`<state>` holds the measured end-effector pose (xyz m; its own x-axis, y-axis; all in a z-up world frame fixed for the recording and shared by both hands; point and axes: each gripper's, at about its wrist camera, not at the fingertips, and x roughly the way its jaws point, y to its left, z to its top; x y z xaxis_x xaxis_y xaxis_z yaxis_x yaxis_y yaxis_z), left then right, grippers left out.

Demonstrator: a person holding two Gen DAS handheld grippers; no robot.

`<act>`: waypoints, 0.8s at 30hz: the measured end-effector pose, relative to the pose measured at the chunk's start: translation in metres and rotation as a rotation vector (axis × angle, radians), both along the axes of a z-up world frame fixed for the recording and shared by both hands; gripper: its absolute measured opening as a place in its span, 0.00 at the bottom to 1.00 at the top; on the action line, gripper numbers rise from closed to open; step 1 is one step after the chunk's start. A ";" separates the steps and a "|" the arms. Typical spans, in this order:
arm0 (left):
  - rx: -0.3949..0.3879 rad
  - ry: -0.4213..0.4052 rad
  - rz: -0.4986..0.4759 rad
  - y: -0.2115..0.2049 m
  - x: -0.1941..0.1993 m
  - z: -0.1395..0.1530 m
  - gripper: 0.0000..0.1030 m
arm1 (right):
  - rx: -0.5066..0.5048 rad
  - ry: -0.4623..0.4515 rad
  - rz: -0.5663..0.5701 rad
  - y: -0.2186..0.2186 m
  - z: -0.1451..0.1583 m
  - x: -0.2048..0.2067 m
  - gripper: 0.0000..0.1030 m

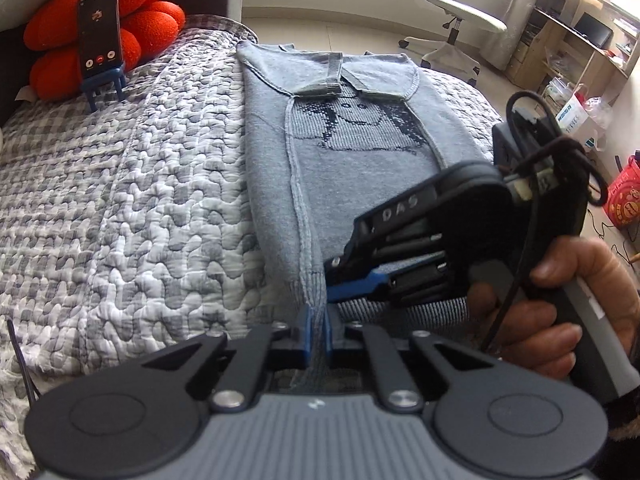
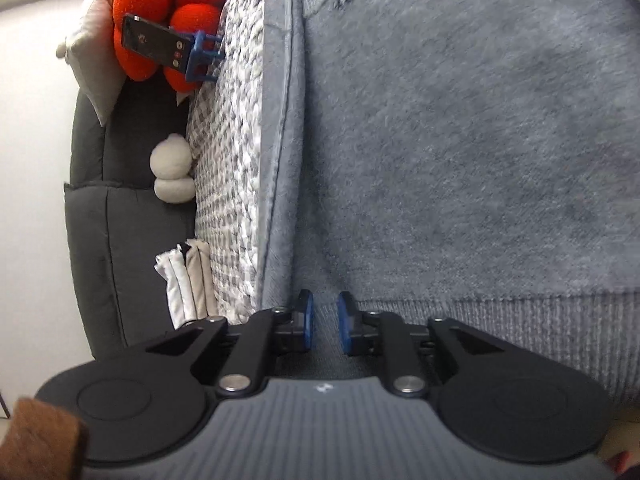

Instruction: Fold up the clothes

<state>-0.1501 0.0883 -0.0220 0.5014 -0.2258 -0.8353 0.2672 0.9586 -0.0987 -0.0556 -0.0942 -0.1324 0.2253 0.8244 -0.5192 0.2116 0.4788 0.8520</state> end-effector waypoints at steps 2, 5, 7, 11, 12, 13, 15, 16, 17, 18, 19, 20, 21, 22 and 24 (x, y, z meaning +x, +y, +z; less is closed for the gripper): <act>0.002 0.003 -0.008 -0.004 0.001 -0.002 0.05 | 0.027 0.004 -0.063 -0.015 0.002 0.003 0.22; -0.006 0.013 -0.021 -0.010 0.002 -0.005 0.05 | 0.071 0.000 -0.160 -0.037 0.004 0.007 0.37; -0.018 0.021 -0.026 -0.012 0.003 -0.007 0.05 | 0.084 -0.016 -0.195 -0.045 0.005 0.011 0.40; -0.016 0.040 -0.025 -0.016 0.006 -0.013 0.05 | 0.072 -0.040 -0.206 -0.044 0.008 0.020 0.40; -0.015 0.044 -0.024 -0.016 0.006 -0.014 0.05 | 0.057 -0.048 -0.198 -0.039 0.008 0.023 0.40; -0.014 0.048 -0.022 -0.016 0.006 -0.015 0.05 | 0.042 -0.055 -0.189 -0.034 0.008 0.026 0.40; -0.012 0.055 -0.018 -0.015 0.007 -0.017 0.05 | 0.010 -0.071 -0.176 -0.025 0.008 0.031 0.38; -0.010 0.058 -0.015 -0.015 0.008 -0.018 0.05 | -0.013 -0.081 -0.177 -0.022 0.009 0.032 0.35; -0.007 0.061 -0.012 -0.014 0.008 -0.018 0.06 | -0.037 -0.092 -0.178 -0.018 0.010 0.033 0.28; -0.004 0.063 -0.010 -0.013 0.009 -0.019 0.06 | -0.060 -0.103 -0.179 -0.015 0.010 0.033 0.22; 0.000 0.065 -0.010 -0.012 0.010 -0.019 0.06 | -0.083 -0.113 -0.179 -0.012 0.011 0.034 0.12; 0.003 0.064 -0.015 -0.010 0.010 -0.019 0.05 | -0.112 -0.126 -0.183 -0.010 0.013 0.034 0.06; 0.005 0.064 -0.023 -0.009 0.010 -0.019 0.05 | -0.146 -0.145 -0.189 -0.009 0.019 0.032 0.06; 0.008 0.063 -0.031 -0.008 0.010 -0.018 0.05 | -0.173 -0.169 -0.190 -0.008 0.025 0.030 0.06; -0.004 0.074 -0.063 -0.006 0.010 -0.018 0.05 | -0.232 -0.219 -0.188 -0.007 0.038 0.025 0.05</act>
<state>-0.1397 0.0818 -0.0398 0.4229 -0.2585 -0.8685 0.3191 0.9395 -0.1243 -0.0309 -0.1014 -0.0940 0.4879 0.6239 -0.6106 0.1390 0.6350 0.7599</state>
